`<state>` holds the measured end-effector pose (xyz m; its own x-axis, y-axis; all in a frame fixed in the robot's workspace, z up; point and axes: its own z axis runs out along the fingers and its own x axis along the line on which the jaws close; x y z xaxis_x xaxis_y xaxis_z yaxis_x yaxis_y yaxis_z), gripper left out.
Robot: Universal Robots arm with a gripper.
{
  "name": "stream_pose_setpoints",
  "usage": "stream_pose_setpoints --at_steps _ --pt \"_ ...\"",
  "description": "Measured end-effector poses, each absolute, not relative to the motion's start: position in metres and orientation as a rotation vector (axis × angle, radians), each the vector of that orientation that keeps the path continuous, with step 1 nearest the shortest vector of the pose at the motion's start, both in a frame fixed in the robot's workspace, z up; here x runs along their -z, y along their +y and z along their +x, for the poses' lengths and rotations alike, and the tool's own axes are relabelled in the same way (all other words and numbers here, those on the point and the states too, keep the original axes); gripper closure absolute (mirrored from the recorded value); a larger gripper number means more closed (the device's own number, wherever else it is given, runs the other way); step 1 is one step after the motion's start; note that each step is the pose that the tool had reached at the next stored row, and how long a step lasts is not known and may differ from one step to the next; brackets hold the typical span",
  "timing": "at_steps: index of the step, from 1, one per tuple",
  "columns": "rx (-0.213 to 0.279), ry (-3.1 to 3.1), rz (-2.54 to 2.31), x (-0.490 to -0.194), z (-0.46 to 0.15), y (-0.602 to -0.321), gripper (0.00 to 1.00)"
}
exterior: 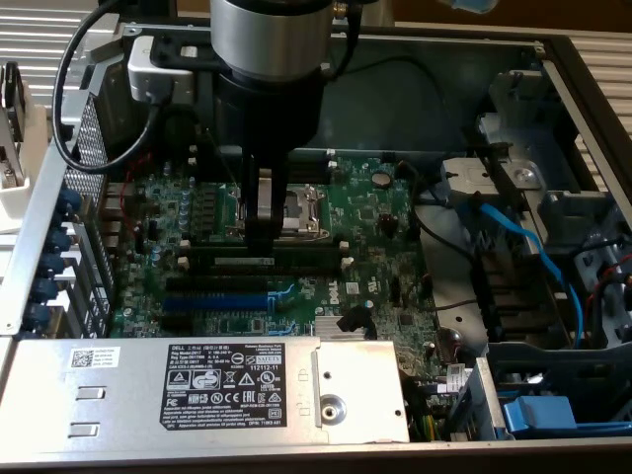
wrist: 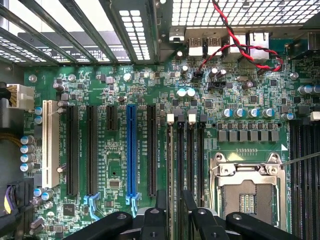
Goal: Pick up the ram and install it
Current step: 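Press down the ram until it locks into place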
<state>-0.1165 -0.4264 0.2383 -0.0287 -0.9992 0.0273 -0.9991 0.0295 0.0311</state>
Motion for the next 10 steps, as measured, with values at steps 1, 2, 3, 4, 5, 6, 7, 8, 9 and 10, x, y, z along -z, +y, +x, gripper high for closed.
stream_pose_setpoints --at_steps 1,2,3,4,5,6,7,8,9,10 --pt "0.005 -2.224 2.160 -0.2383 -0.1165 -0.4264 0.73" --pt "0.005 -2.224 2.160 -0.2383 -0.1165 -0.4264 0.73" --pt "0.005 -2.224 2.160 -0.2383 -0.1165 -0.4264 0.73" --pt "0.005 -2.224 2.160 -0.2383 -0.1165 -0.4264 0.73" --pt "0.005 -2.224 2.160 -0.2383 -0.1165 -0.4264 0.73" --pt "0.005 -2.224 2.160 -0.2383 -0.1165 -0.4263 0.73" --pt "0.005 -2.224 2.160 -0.2383 -0.1165 -0.4264 0.73" --pt "0.005 -2.224 2.160 -0.2383 -0.1165 -0.4263 0.73" --pt "0.005 -2.224 2.160 -0.2383 -0.1165 -0.4264 0.73" --pt "0.005 -2.224 2.160 -0.2383 -0.1165 -0.4264 0.73"
